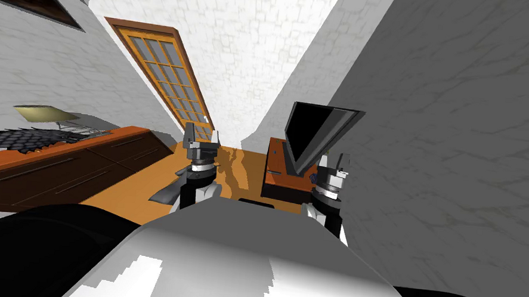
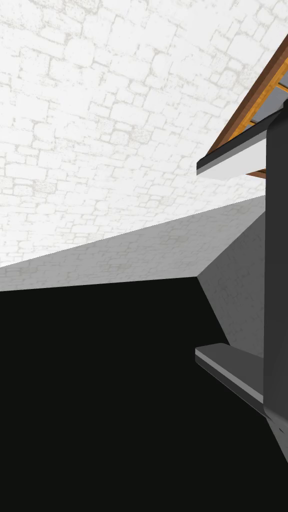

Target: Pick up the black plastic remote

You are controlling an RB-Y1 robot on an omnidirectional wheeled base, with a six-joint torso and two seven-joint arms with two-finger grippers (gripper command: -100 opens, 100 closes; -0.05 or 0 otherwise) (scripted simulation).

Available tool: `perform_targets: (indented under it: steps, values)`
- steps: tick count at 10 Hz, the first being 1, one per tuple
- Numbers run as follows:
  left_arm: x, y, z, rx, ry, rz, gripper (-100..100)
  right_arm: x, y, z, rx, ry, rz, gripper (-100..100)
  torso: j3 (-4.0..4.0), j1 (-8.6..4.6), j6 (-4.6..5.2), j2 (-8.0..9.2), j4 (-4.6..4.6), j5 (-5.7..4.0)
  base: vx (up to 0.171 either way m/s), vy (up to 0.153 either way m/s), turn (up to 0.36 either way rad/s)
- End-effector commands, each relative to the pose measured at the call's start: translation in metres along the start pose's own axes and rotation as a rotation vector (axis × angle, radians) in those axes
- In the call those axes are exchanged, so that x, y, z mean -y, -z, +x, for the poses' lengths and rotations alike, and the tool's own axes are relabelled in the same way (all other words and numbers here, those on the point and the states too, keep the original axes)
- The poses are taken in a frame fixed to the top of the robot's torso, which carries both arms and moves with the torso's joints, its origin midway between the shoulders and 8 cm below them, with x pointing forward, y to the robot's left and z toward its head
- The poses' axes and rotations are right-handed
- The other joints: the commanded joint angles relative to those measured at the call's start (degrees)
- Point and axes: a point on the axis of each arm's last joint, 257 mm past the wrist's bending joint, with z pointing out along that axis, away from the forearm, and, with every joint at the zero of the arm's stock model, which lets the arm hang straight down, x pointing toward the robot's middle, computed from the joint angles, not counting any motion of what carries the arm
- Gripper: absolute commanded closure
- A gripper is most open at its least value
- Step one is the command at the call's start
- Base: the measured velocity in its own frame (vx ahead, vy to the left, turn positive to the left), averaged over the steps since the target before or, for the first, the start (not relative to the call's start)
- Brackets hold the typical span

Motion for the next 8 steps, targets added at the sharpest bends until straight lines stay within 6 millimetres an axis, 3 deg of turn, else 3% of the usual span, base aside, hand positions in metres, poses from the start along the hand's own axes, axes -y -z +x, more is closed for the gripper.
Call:
perform_targets:
  steps: [1,4,8]
  values:
    - [0.0,0.0,0.0,0.0,0.0,0.0,0,0.008,0.004,0.005,-0.033,0.02,0.018,-100,0.0,0.0,0.0,0.0,0.0,0.0,0.007,0.027,0.021]
    - [0.0,0.0,0.0,0.0,0.0,0.0,0,0.04,0.02,0.016,-0.128,0.089,0.091,-100,-0.06,0.24,-0.01,-0.1,-0.02,0.05,0.026,0.072,0.043]
    - [0.0,0.0,0.0,0.0,0.0,0.0,0,0.103,0.065,0.026,-0.29,0.233,0.238,-100,-0.14,0.51,-0.01,-0.24,-0.05,0.11,0.056,0.126,0.099]
